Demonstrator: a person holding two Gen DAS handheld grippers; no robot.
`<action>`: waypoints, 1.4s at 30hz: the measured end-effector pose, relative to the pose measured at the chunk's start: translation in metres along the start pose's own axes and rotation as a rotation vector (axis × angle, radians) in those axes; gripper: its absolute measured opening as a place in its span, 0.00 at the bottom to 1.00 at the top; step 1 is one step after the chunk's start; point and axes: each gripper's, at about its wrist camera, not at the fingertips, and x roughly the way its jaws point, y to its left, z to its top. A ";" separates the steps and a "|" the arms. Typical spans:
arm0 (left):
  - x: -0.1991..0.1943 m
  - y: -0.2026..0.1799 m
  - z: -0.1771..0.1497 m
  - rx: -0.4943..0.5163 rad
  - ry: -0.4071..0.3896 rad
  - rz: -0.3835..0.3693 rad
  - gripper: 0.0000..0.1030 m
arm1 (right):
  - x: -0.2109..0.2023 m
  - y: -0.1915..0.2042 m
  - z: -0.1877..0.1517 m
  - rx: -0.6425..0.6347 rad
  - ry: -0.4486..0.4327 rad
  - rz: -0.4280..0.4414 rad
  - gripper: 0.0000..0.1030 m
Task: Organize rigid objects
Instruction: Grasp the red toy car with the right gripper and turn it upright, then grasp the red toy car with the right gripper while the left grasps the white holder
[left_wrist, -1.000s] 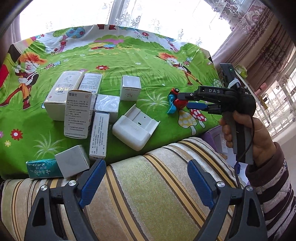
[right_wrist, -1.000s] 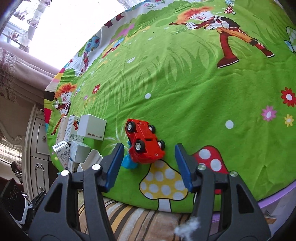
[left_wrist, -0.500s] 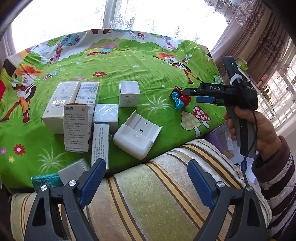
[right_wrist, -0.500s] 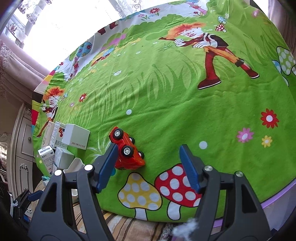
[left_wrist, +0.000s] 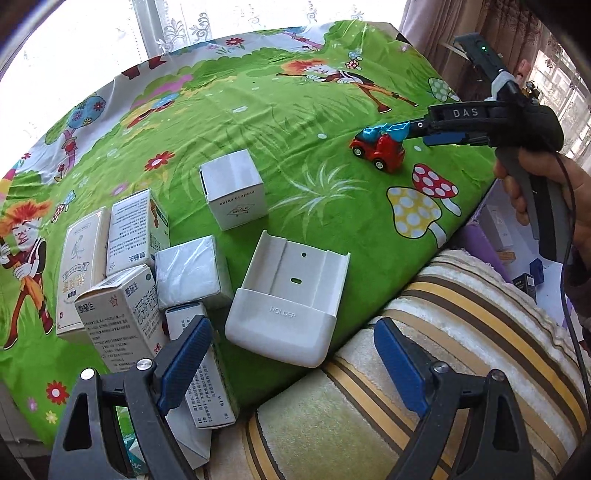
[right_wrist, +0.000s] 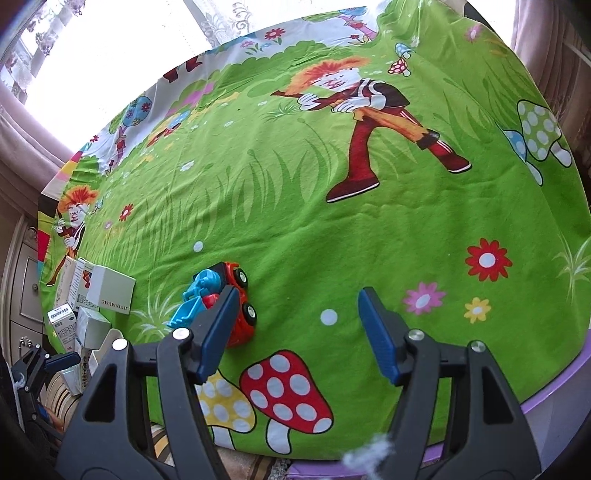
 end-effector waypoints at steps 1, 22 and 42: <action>0.001 0.000 0.001 0.008 0.002 0.000 0.88 | -0.003 0.000 -0.001 0.000 -0.005 0.001 0.69; -0.007 0.015 -0.001 -0.165 -0.030 -0.230 0.87 | -0.007 0.086 -0.021 -0.352 -0.035 -0.025 0.73; 0.022 0.001 0.009 -0.135 0.057 -0.063 0.63 | 0.014 0.076 -0.021 -0.356 -0.012 -0.068 0.39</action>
